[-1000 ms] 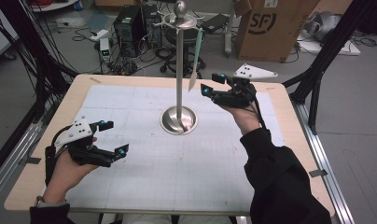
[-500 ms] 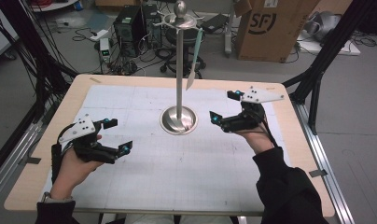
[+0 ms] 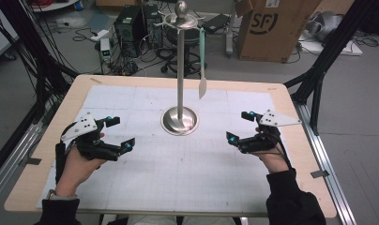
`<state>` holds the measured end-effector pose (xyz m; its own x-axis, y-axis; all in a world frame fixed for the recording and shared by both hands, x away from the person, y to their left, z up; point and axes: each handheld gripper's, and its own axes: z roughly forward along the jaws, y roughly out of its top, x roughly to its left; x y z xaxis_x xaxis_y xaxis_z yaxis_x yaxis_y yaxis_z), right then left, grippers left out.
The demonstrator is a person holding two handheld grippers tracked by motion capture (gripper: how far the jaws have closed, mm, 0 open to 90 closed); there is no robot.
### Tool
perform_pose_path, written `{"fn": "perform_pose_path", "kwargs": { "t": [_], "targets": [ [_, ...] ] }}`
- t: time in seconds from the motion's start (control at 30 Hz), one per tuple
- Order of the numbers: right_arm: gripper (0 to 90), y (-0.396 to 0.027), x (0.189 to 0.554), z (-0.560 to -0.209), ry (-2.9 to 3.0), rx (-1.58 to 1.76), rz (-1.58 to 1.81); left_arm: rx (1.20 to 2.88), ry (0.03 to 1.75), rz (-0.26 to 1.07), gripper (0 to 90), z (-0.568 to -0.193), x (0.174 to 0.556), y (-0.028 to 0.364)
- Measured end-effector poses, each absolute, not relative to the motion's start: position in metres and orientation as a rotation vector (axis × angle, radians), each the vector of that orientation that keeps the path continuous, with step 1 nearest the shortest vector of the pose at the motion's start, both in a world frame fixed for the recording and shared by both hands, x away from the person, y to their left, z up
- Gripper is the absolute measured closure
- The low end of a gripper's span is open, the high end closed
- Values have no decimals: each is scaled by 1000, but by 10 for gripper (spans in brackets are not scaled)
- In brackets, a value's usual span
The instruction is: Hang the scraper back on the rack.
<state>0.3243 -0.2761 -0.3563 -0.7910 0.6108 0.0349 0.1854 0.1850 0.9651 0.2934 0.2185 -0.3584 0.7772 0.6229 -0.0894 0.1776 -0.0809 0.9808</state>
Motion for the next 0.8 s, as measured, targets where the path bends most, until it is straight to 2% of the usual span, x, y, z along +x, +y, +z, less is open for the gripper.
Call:
{"fn": "perform_pose_path", "kwargs": {
  "t": [0.57,0.8],
  "targets": [
    [7,-351,303,-380,1950,918,1739,1614,672,445,17,-360,296,226],
    [7,-355,303,-383,1935,933,1755,1620,682,445,17,-361,299,225]
  ]
}}
